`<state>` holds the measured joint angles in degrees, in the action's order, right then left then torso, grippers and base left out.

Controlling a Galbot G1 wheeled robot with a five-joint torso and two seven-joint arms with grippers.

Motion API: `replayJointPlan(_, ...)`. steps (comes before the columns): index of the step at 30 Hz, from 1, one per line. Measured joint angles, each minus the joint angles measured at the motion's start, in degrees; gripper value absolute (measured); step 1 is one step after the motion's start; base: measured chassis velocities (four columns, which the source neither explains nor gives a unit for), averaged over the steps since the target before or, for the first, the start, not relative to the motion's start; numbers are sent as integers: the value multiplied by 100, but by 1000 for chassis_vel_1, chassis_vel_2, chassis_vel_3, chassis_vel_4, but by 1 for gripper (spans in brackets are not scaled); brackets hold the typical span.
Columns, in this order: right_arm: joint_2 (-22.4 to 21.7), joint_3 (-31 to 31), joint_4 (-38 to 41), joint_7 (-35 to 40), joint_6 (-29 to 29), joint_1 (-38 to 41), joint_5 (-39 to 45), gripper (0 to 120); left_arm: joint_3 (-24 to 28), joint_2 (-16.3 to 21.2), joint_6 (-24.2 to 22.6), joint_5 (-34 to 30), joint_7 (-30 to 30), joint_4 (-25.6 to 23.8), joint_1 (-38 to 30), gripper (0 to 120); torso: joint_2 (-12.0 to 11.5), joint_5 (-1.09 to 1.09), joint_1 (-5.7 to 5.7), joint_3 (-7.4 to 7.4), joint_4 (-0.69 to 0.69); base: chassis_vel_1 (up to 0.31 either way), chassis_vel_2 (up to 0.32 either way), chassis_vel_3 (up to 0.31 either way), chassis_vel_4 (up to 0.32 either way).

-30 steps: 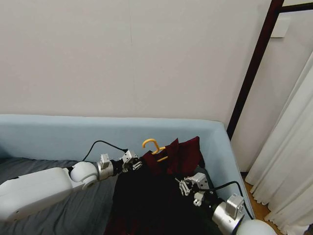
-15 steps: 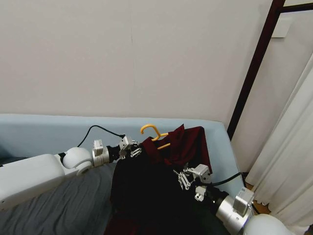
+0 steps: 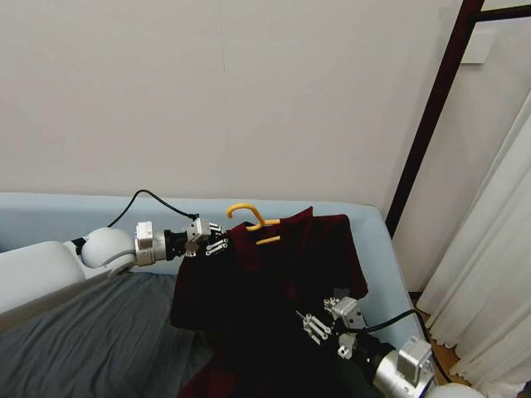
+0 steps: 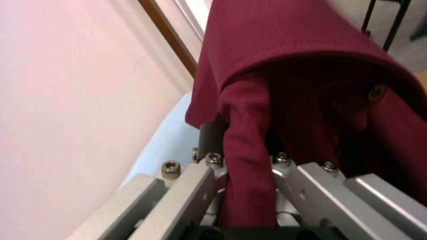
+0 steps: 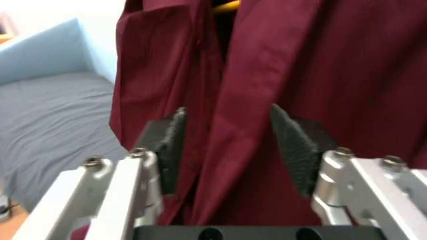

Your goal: Pick up the clothes from the sofa and hang them on the clothes hanger.

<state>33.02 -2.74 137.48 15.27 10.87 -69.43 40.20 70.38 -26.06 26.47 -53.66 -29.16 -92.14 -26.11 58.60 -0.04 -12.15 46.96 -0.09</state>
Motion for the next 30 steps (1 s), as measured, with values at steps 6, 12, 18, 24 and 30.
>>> replayJointPlan(6,-2,-39,168,167,2,146,262,69,36,65,15,57,-41,-29,-118,1,0,0,0,0,3,0,0,0,0)
replayJointPlan(12,20,41,186,713,38,944,1429,95,42,80,44,225,-124,-136,-69,1,0,-1,0,1,2,0,0,0,0)
replayJointPlan(18,111,158,111,988,240,1554,2521,100,64,72,78,351,-250,-194,-25,1,0,-1,0,1,3,0,0,0,0)
replayJointPlan(24,202,266,-30,1012,295,1713,2660,100,78,-21,85,395,-311,-192,-12,1,0,0,0,1,1,0,0,0,0)
replayJointPlan(30,261,356,-63,1012,303,1896,2819,84,79,-43,88,402,-333,-177,20,1,0,0,0,1,3,0,0,0,0)
